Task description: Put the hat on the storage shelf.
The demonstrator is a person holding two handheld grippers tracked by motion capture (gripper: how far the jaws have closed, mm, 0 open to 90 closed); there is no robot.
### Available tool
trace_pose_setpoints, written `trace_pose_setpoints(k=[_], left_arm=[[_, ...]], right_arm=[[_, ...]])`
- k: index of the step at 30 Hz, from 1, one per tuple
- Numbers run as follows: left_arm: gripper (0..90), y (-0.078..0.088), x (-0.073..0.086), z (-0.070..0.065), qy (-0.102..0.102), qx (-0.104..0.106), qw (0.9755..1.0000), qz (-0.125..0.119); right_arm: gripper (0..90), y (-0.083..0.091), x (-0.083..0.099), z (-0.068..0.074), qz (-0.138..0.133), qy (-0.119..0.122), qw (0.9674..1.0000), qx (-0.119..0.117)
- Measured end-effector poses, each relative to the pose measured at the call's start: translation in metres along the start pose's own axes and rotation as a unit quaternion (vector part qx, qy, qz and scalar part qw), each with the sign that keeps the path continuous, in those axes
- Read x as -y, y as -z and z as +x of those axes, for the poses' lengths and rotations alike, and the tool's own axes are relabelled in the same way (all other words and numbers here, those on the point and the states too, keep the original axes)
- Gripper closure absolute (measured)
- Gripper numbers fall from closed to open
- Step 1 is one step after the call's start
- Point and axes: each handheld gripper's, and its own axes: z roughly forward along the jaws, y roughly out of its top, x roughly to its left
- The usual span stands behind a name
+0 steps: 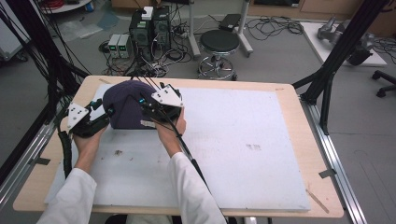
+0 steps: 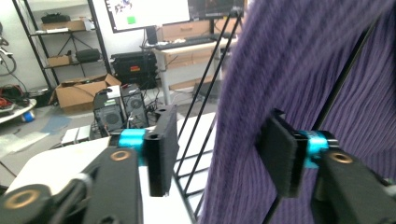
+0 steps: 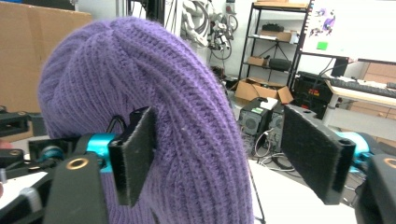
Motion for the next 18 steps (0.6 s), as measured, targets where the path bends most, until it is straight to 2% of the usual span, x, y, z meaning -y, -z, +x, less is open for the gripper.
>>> trace_pose_setpoints(k=[2,7,10,13,18], left_arm=[[40.2,0.001,-0.002,-0.001,0.004,-0.003,1.0,-0.001],[35.5,0.009,-0.004,-0.003,0.027,-0.002,0.9995,-0.017],[33.2,0.013,-0.006,-0.007,0.027,0.001,0.9993,-0.024],[32.5,0.015,-0.01,-0.013,0.026,0.001,0.999,-0.035],[32.6,0.021,-0.019,-0.018,0.025,-0.002,0.9984,-0.05]], right_arm=[[22.9,0.0,0.0,-0.001,0.002,-0.001,1.0,0.0],[21.1,0.005,-0.002,-0.007,-0.001,-0.015,0.9998,-0.008],[20.7,0.012,-0.006,-0.01,-0.008,-0.019,0.9996,-0.018],[20.1,0.019,-0.009,-0.014,-0.016,-0.014,0.9996,-0.017],[19.9,0.031,-0.016,-0.026,-0.025,-0.015,0.9996,-0.004]])
